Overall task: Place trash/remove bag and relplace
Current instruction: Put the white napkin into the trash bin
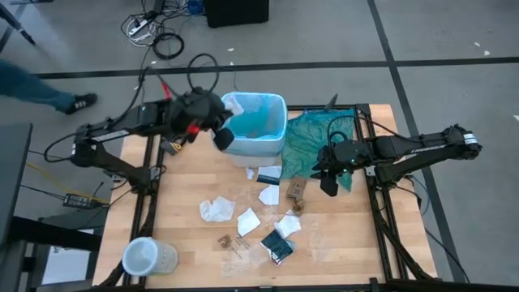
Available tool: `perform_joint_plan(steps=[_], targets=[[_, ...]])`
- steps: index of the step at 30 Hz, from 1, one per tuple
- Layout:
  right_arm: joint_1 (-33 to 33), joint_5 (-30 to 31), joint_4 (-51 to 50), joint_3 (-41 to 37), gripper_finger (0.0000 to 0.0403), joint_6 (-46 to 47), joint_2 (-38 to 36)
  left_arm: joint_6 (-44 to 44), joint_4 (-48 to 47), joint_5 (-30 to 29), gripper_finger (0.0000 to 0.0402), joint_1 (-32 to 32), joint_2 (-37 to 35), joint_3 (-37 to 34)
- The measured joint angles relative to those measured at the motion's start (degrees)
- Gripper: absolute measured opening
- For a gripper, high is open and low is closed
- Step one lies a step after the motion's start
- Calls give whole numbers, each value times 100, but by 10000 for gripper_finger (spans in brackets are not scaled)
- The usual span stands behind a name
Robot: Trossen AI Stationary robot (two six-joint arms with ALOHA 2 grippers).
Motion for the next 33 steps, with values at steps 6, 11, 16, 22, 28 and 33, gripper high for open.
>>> perform_joint_plan(steps=[6,11,16,22,28,33], targets=[[0,-2,136,0,132,2,0,261,66,1171,25,573,290,-2],[-1,-5,137,0,132,2,0,774,110,1597,60,612,382,-1],[-2,-7,138,0,132,2,0,1042,113,1710,109,614,382,-2],[-2,-7,135,0,132,2,0,1083,189,1743,156,614,380,-2],[-1,-59,133,0,132,4,0,239,-234,1957,171,422,381,680],[0,-66,133,0,132,-28,0,77,-1187,1835,152,-422,367,1622]])
